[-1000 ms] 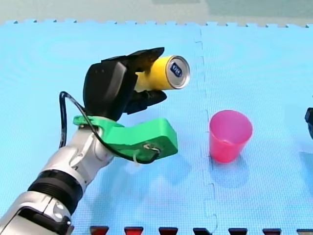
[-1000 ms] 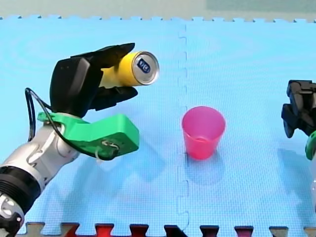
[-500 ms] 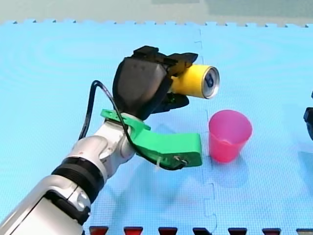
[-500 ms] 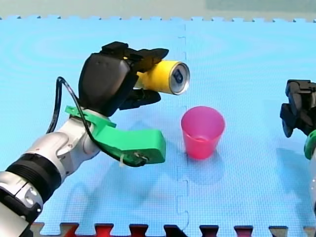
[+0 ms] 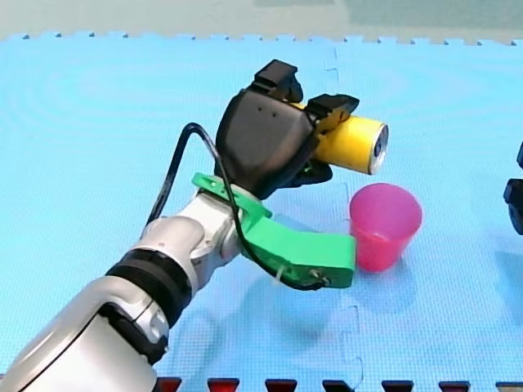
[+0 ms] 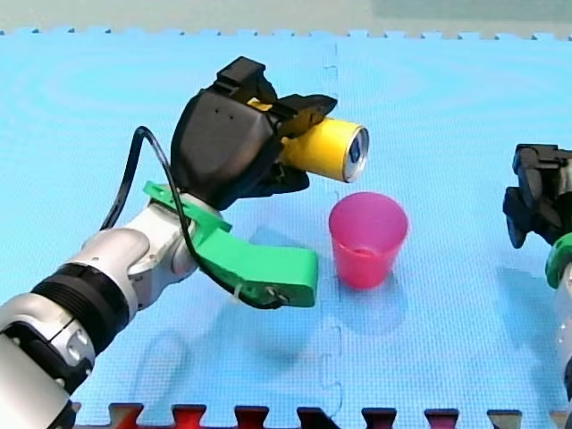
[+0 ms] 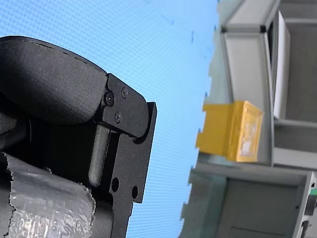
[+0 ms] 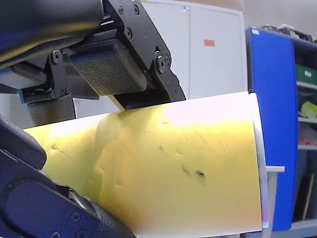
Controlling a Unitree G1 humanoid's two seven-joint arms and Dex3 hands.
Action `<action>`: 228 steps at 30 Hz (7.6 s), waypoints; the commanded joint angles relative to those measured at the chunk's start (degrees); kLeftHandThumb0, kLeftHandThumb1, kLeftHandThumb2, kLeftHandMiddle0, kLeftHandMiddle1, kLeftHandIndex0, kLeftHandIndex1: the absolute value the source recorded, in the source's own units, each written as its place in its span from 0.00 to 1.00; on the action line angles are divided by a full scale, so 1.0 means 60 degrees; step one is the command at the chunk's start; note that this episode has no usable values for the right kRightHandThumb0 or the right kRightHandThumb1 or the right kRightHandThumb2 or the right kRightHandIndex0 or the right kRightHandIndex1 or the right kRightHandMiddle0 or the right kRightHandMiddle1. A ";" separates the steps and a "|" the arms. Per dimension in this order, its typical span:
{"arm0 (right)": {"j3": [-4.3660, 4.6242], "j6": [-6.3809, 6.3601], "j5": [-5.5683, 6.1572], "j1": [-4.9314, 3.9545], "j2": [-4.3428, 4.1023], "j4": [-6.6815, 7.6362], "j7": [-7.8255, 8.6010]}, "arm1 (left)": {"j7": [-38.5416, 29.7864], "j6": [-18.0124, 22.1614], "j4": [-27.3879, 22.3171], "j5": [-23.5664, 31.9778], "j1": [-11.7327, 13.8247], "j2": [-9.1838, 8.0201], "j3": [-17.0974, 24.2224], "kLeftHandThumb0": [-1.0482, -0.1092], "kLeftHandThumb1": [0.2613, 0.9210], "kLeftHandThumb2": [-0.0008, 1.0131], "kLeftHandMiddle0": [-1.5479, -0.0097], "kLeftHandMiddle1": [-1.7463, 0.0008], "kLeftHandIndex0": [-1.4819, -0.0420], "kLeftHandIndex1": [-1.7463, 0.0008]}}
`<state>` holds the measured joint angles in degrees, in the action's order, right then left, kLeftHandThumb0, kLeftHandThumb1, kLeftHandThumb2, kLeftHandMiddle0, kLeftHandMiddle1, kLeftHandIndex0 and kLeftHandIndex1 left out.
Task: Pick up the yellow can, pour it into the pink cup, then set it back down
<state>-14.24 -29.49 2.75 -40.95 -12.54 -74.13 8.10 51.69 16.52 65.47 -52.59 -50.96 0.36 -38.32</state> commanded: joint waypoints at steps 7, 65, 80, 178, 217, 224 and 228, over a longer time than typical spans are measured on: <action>-0.0075 0.0003 0.0059 -0.0033 0.0013 -0.0029 0.0026 | 0.0793 -0.0975 0.0333 -0.0706 -0.0315 0.0144 -0.0696 0.70 0.93 0.01 0.47 0.00 0.08 0.96; -0.0054 0.0001 -0.0008 -0.0058 -0.0064 -0.0036 -0.0071 | 0.0910 -0.1436 0.0091 -0.0703 -0.0317 -0.0105 -0.1049 0.70 1.00 0.00 0.49 0.00 0.59 0.17; -0.0059 0.0003 -0.0005 -0.0059 -0.0102 -0.0036 -0.0003 | 0.0932 -0.1441 0.0127 -0.0693 -0.0326 -0.0060 -0.1034 0.70 1.00 0.01 0.49 0.00 0.60 0.16; -0.0123 0.0157 0.0093 0.0156 -0.0610 0.0098 0.0331 | -0.2156 0.5399 0.1434 0.5357 0.4438 0.0260 0.5772 0.71 0.92 0.00 0.18 1.00 0.23 1.00; -0.0094 0.0168 0.0064 0.0161 -0.0667 0.0073 0.0315 | -0.4566 0.4581 0.1554 0.6472 0.4430 0.0273 0.5939 0.06 0.68 0.00 0.85 1.00 0.92 1.00; -0.0085 0.0205 0.0053 0.0137 -0.0667 0.0068 0.0297 | -0.4825 0.4575 0.1566 0.6532 0.4419 0.0276 0.6092 0.05 0.68 0.00 0.87 1.00 0.93 1.00; -0.0082 0.0221 0.0056 0.0133 -0.0668 0.0068 0.0304 | -0.4889 0.4575 0.1557 0.6526 0.4431 0.0278 0.6114 0.05 0.68 0.00 0.88 1.00 0.93 1.00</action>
<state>-14.65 -28.32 3.03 -39.84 -16.29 -73.74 10.00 22.45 44.94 74.32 -13.55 -25.00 2.36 -1.89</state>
